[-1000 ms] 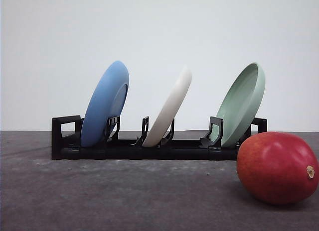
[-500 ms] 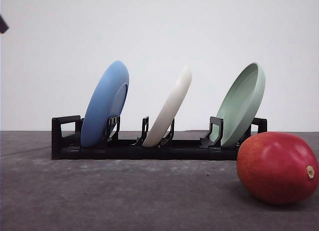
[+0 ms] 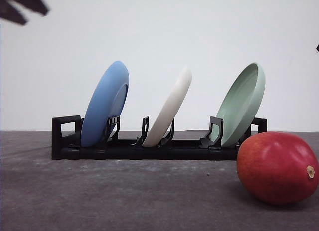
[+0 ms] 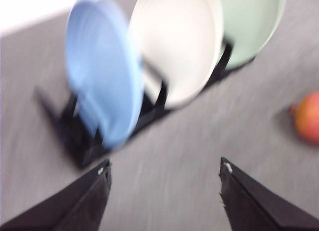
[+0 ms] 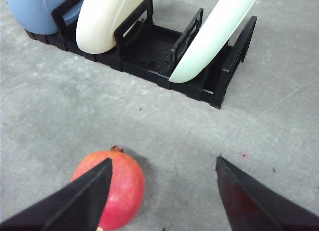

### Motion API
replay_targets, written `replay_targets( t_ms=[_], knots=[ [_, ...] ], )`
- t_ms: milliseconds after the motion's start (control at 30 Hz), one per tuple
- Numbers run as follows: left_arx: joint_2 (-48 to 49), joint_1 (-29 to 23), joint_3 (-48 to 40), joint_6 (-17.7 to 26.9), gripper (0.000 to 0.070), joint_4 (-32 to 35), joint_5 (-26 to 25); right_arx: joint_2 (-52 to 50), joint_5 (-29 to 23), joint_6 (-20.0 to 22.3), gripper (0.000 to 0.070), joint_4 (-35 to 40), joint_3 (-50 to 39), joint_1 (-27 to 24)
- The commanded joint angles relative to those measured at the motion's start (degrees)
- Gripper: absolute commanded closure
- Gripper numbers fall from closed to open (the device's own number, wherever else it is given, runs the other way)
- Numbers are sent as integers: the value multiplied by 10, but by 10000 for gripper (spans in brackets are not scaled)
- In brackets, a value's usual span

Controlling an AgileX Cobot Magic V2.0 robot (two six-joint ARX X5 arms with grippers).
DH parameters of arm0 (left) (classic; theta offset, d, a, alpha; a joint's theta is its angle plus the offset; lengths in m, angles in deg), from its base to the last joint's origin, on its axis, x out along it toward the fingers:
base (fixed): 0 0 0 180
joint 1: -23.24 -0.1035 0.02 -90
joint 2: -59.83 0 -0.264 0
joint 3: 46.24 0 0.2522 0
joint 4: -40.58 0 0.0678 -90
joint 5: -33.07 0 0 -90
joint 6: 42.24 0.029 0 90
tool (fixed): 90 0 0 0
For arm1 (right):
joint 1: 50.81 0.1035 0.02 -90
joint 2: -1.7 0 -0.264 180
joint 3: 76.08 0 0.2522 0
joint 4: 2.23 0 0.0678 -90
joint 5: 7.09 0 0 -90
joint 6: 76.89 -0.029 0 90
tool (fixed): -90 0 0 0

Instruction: Place pomegranate in white plate

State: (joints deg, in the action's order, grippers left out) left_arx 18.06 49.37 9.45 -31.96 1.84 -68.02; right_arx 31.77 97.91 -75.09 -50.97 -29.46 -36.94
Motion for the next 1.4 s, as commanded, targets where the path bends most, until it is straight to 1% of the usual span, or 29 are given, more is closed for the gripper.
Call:
replay_targets(
  t_ms=[0,200,333,433,567,733,933,1067,1200,1367],
  knots=[
    [-19,14,10,11,313,44,-4,1,2,5,281,4,9,2],
    [-105,69,10,10,310,179,3,1,2,5,281,4,9,2],
    [-172,111,13,11,310,249,45,1,2,5,281,4,9,2],
    [-226,140,20,10,310,294,89,1,2,5,281,4,9,2],
    [-304,174,45,9,310,335,137,1,2,5,281,4,9,2],
    [-392,200,94,-2,310,344,174,1,1,5,281,4,10,2],
    [-487,208,160,-56,311,344,197,1,1,5,281,4,9,2],
    [-536,208,192,-84,311,344,232,1,1,5,281,5,9,3],
    [-574,207,212,-84,311,355,235,1,1,5,281,5,9,3],
    [-593,207,214,-85,313,369,236,1,1,5,281,5,9,3]
  ],
)
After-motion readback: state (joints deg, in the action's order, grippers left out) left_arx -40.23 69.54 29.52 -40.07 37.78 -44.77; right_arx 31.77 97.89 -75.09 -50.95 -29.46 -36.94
